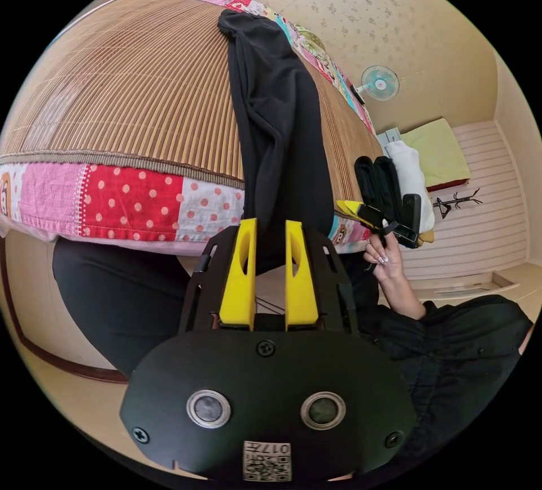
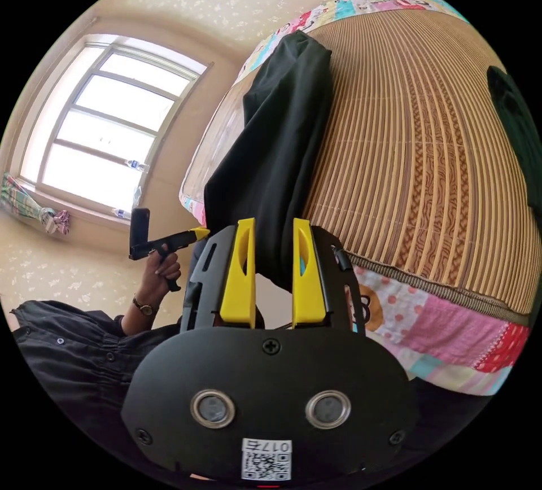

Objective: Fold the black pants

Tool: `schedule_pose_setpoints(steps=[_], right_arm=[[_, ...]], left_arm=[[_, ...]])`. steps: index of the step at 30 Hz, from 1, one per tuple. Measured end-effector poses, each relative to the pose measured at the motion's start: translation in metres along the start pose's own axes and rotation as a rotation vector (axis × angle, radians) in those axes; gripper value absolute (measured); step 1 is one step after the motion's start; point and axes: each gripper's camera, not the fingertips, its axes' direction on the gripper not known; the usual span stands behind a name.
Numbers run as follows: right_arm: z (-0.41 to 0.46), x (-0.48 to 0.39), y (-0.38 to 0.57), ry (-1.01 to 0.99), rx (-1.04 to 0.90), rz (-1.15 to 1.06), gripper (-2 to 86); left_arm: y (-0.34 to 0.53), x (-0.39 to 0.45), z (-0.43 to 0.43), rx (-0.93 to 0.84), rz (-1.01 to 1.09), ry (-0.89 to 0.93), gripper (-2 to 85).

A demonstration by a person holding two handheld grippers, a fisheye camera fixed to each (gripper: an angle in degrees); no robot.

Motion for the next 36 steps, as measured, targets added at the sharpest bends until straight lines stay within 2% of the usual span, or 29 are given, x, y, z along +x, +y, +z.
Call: schedule_pose_setpoints(steps=[1,6,15,19,26,30,36], right_arm=[[0.010,0.001,0.000,0.008,-0.042,-0.002,9.0],[0.020,-0.015,0.011,0.051,-0.020,-0.041,8.8],[0.028,-0.062,0.041,0.095,0.079,-0.168,6.9],[0.050,-0.074,0.044,0.244,0.017,-0.176,6.8],[0.060,-0.069,0.042,0.165,0.007,-0.164,7.7],[0.070,-0.078,0.042,0.203,-0.025,-0.198,7.3],[0.079,-0.072,0.038,0.156,-0.030,-0.147,5.9]], left_arm=[[0.000,0.000,0.000,-0.001,0.003,0.003,8.2],[-0.001,-0.006,-0.002,0.000,-0.017,0.032,8.2],[-0.005,0.001,-0.006,-0.017,0.013,0.013,8.4],[-0.007,0.001,-0.007,-0.026,0.019,0.021,8.6],[-0.012,-0.001,-0.005,-0.044,0.012,0.042,8.7],[-0.014,0.000,-0.006,-0.047,0.015,0.043,8.6],[-0.016,-0.001,-0.010,-0.049,0.010,0.048,8.3]])
